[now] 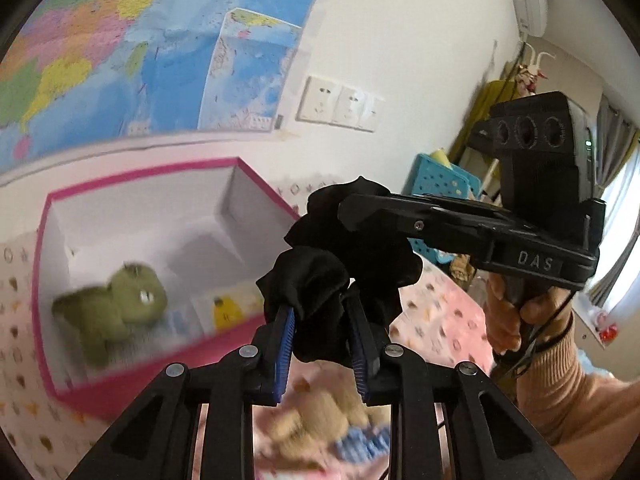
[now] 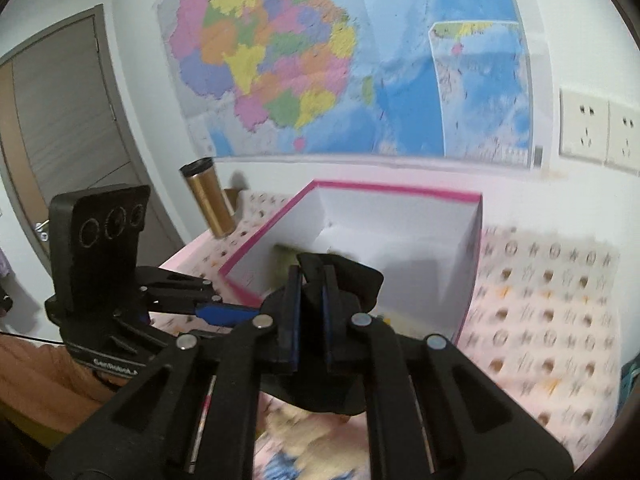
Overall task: Organize soft objects
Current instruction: 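Lower the black plush into the pink box and open the right gripper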
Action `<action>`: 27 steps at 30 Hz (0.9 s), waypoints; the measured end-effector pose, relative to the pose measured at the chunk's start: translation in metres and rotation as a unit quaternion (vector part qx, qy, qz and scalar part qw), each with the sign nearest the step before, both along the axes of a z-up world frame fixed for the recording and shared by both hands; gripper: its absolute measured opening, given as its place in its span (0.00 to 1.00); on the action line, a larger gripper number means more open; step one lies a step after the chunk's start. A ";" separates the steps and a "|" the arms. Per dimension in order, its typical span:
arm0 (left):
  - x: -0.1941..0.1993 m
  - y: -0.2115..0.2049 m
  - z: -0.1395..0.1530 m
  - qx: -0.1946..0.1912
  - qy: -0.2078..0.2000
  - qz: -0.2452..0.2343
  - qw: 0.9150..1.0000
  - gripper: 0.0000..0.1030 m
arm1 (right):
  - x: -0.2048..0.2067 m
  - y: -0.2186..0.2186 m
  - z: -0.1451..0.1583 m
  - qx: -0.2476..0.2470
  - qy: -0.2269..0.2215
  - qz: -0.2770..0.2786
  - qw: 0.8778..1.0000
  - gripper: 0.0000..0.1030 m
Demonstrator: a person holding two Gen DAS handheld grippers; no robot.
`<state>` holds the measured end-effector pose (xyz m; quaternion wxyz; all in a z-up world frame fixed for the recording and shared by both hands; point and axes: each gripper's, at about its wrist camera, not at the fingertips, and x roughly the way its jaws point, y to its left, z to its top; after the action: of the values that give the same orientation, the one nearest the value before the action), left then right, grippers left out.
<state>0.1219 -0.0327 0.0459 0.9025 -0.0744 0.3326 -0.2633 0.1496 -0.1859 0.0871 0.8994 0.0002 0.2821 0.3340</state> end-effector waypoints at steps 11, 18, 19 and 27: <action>0.106 0.008 -0.002 0.050 0.035 0.065 0.996 0.24 | 0.095 0.008 -0.011 -0.057 0.009 -0.056 0.997 0.10; 0.156 0.014 -0.026 0.078 0.085 0.103 0.988 0.26 | 0.146 0.009 -0.032 -0.100 0.019 -0.097 0.990 0.10; 0.160 0.014 -0.030 0.083 0.092 0.110 0.986 0.27 | 0.150 0.009 -0.035 -0.106 0.017 -0.104 0.989 0.10; 0.169 0.028 -0.037 0.076 0.116 0.146 0.979 0.46 | 0.166 -0.003 -0.049 -0.124 0.034 -0.141 0.982 0.22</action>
<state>0.2910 -0.0051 0.0090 0.8895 -0.0830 0.4397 -0.0921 0.3151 -0.1885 0.0384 0.9202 -0.0601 0.3493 0.1662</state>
